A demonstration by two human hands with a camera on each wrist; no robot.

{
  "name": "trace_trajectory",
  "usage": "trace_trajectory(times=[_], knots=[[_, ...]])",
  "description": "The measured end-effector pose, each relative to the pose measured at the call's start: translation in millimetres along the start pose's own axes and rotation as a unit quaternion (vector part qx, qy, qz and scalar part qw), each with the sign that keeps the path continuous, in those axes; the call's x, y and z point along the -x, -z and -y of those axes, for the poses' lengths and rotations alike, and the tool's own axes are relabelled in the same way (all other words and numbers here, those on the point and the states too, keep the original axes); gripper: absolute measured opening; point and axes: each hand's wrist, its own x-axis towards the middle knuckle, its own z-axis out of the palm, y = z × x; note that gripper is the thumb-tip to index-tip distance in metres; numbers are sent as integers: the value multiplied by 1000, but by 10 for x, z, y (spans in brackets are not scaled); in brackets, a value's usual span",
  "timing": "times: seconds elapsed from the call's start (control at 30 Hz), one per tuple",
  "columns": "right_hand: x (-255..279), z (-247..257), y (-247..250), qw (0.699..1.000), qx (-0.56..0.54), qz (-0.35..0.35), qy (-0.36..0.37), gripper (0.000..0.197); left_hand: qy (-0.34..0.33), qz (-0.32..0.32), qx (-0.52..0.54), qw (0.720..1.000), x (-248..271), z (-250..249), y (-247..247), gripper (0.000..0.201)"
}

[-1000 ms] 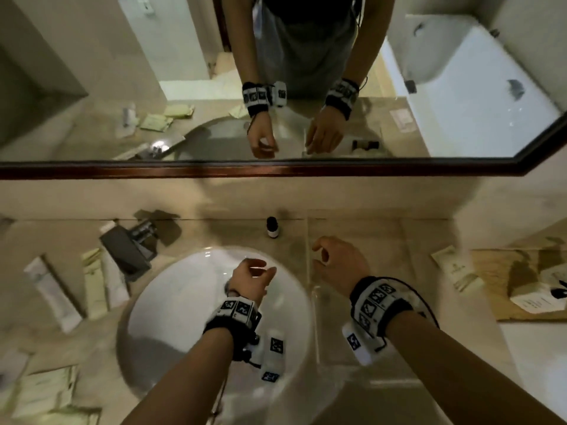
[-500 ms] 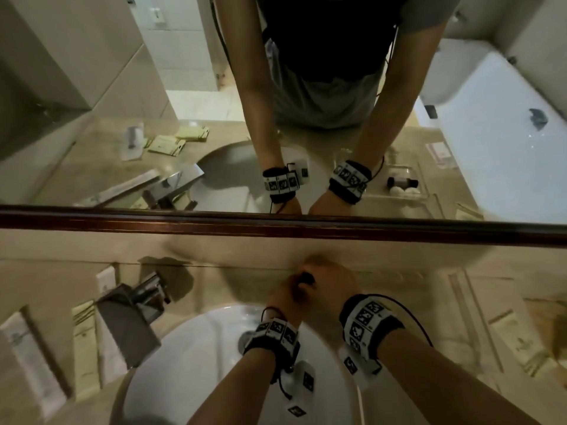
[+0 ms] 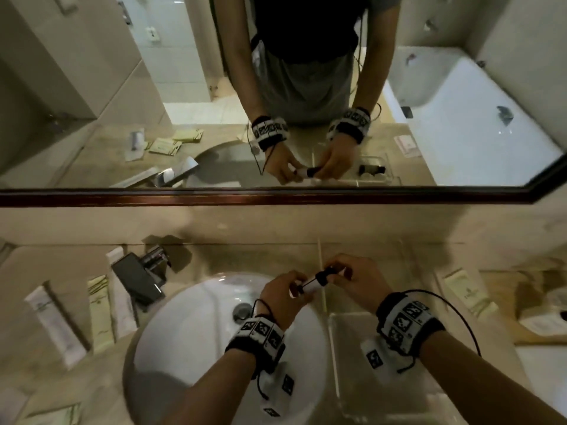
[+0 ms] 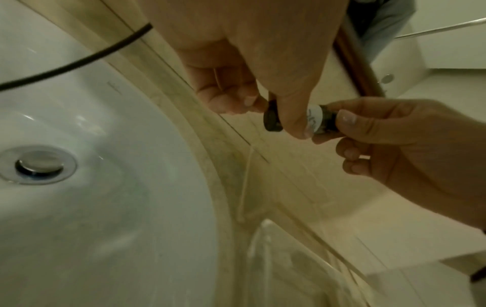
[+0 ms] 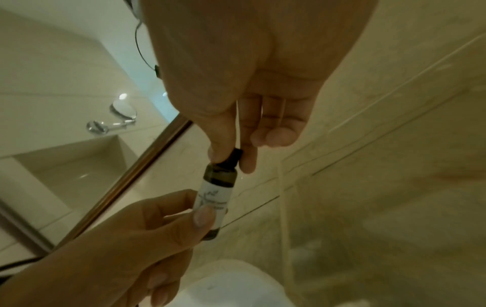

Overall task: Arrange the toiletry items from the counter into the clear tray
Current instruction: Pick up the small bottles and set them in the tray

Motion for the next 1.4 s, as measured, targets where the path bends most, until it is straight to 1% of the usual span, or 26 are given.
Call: trace_trajectory(times=[0.07, 0.17, 0.27, 0.37, 0.4, 0.47, 0.53, 0.6, 0.63, 0.73, 0.77, 0.83, 0.87, 0.9, 0.97, 1.0, 1.07, 1.1, 1.17, 1.3, 1.4], knots=[[313, -86, 109, 999, -19, -29, 5, 19, -20, 12, 16, 1000, 222, -121, -148, 30], [671, -226, 215, 998, -50, -44, 11, 21, -27, 24, 42, 998, 497, -273, -404, 28], [932, -403, 300, 998, -52, -44, -7, 21, -12, 60, 35, 998, 689, -399, -733, 29], [1165, -613, 352, 997, -53, -40, -28, 23, 15, 112, 44, 993, 845, -571, -1056, 28], [1257, -700, 356, 998, -51, -30, -38, 24, 26, 130, 53, 990, 893, -635, -1174, 28], [1430, -827, 356, 998, -27, 11, -56, 28, 69, 163, 97, 979, 964, -736, -1366, 29], [1559, -929, 328, 996, 10, 59, -64, 37, 115, 183, 125, 968, 1007, -761, -1486, 30], [1621, -1027, 308, 992, 42, 96, -77, 41, 140, 197, 127, 962, 1019, -770, -1590, 29], [1625, -1059, 303, 988, 58, 113, -84, 39, 147, 196, 130, 961, 1027, -781, -1625, 28], [1608, -1085, 261, 978, 124, 154, -70, 21, 172, 174, 162, 956, 1010, -799, -1684, 31], [1614, -1088, 252, 974, 146, 163, -64, 23, 171, 166, 159, 958, 1002, -817, -1685, 34], [1634, -1146, 210, 970, 174, 162, -43, 39, 170, 158, 124, 965, 961, -861, -1698, 42], [1645, -1179, 188, 972, 184, 145, -30, 46, 166, 158, 96, 969, 934, -871, -1702, 49], [1650, -1215, 166, 973, 196, 123, -18, 50, 159, 158, 71, 972, 904, -890, -1711, 57], [1640, -1280, 101, 973, 212, 92, -3, 49, 144, 154, 40, 977, 824, -880, -1769, 68], [1630, -1308, 65, 974, 209, 84, 0, 47, 134, 158, 17, 978, 791, -880, -1798, 68], [1607, -1355, 30, 977, 195, 81, 2, 47, 109, 173, -50, 978, 741, -938, -1820, 57], [1596, -1365, 28, 978, 190, 81, 0, 48, 96, 172, -86, 977, 726, -948, -1821, 50], [1565, -1383, 33, 980, 180, 86, -3, 49, 76, 167, -130, 974, 701, -952, -1830, 46], [1515, -1398, 32, 982, 174, 77, 1, 45, 46, 187, -162, 968, 631, -961, -1836, 39], [1526, -1449, 10, 984, 161, 76, -13, 47, 41, 204, -163, 964, 554, -968, -1852, 38]])
